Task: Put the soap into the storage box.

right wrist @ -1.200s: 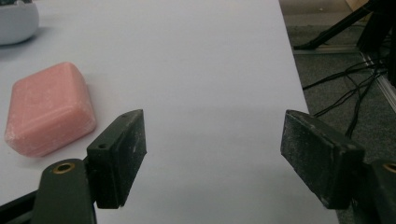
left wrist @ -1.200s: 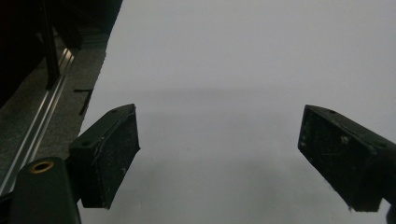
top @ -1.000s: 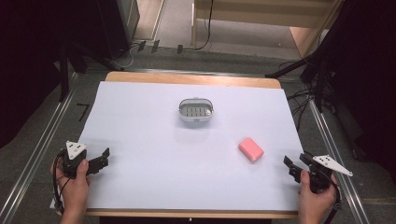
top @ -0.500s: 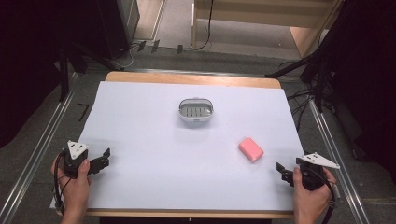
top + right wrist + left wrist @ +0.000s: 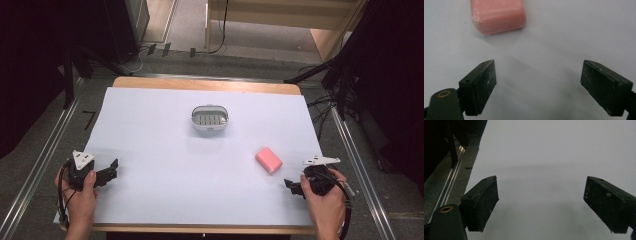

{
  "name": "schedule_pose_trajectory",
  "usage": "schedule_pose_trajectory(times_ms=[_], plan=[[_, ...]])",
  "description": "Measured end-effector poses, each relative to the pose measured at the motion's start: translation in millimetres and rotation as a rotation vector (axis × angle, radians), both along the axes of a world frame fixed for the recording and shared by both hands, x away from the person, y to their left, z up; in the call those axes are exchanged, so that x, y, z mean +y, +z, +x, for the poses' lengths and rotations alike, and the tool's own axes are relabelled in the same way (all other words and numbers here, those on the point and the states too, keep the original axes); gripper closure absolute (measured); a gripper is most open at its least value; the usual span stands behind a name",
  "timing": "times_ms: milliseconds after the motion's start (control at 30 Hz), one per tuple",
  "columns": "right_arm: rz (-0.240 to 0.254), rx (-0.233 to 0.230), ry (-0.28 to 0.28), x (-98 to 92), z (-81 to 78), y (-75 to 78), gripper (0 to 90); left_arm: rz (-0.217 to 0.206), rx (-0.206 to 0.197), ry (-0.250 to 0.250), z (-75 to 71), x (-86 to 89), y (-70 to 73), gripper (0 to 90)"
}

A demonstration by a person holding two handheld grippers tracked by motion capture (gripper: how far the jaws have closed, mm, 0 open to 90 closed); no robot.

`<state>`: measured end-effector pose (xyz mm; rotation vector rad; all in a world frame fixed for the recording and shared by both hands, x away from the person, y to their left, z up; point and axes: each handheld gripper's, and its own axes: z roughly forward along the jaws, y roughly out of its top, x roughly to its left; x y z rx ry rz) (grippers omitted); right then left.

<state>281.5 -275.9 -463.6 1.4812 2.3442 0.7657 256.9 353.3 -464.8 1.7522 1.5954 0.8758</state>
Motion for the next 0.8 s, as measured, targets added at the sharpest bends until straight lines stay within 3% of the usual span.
schedule_pose_trajectory(times_ms=[67,400,800], plan=[[0.015,0.014,0.011,3.7,2.9,0.4,13.2,0.002,0.001,0.0,0.1,-0.2,-0.1,13.2],[-0.073,0.07,0.082,24.4,15.0,8.8,13.4,0.021,0.002,-0.002,0.3,-2.0,-0.4,13.2],[-0.124,0.102,0.137,39.9,32.4,23.3,13.7,0.024,0.001,-0.002,0.5,-2.6,-0.7,13.2]])
